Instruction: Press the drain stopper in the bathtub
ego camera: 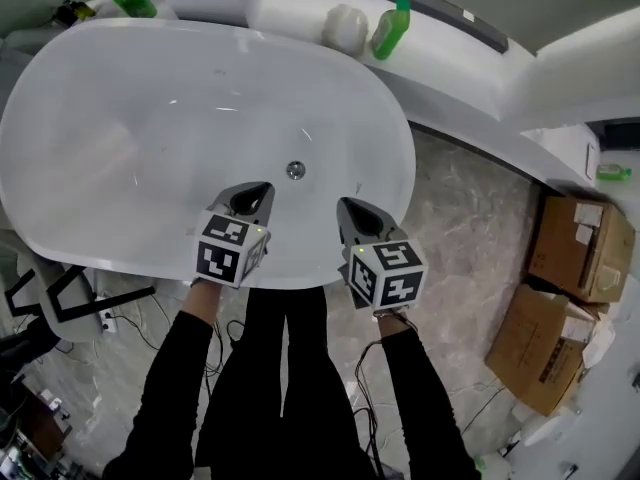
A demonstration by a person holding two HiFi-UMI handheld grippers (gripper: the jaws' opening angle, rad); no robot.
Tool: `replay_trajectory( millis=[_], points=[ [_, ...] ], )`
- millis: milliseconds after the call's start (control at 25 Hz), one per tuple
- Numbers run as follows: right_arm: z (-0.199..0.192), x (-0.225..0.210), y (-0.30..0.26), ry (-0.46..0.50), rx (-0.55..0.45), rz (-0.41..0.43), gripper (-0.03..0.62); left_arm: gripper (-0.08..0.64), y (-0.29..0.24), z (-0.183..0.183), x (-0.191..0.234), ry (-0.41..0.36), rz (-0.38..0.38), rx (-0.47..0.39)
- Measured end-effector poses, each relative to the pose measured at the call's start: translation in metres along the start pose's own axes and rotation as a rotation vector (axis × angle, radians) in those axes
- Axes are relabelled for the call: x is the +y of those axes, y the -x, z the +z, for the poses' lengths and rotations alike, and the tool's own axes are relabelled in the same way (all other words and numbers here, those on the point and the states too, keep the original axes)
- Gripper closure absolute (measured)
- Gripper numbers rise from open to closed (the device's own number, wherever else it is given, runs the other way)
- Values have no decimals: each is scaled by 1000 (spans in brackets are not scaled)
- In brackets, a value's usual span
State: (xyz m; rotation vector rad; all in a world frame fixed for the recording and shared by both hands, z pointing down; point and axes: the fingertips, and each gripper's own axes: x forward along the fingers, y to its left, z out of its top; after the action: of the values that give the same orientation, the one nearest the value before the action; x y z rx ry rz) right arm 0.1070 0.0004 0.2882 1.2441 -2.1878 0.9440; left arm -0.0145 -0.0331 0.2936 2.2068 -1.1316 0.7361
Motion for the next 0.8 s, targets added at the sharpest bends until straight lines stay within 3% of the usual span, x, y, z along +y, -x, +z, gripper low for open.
replay_trajectory(
  millis=[360,800],
  points=[
    [-33,-27,-108,-18,96,-3,592,555,-89,-40,35,40,-57,86],
    [-80,-48,-185,-64,196,4,591,555,-163,-95,65,93,-65,166]
  ],
)
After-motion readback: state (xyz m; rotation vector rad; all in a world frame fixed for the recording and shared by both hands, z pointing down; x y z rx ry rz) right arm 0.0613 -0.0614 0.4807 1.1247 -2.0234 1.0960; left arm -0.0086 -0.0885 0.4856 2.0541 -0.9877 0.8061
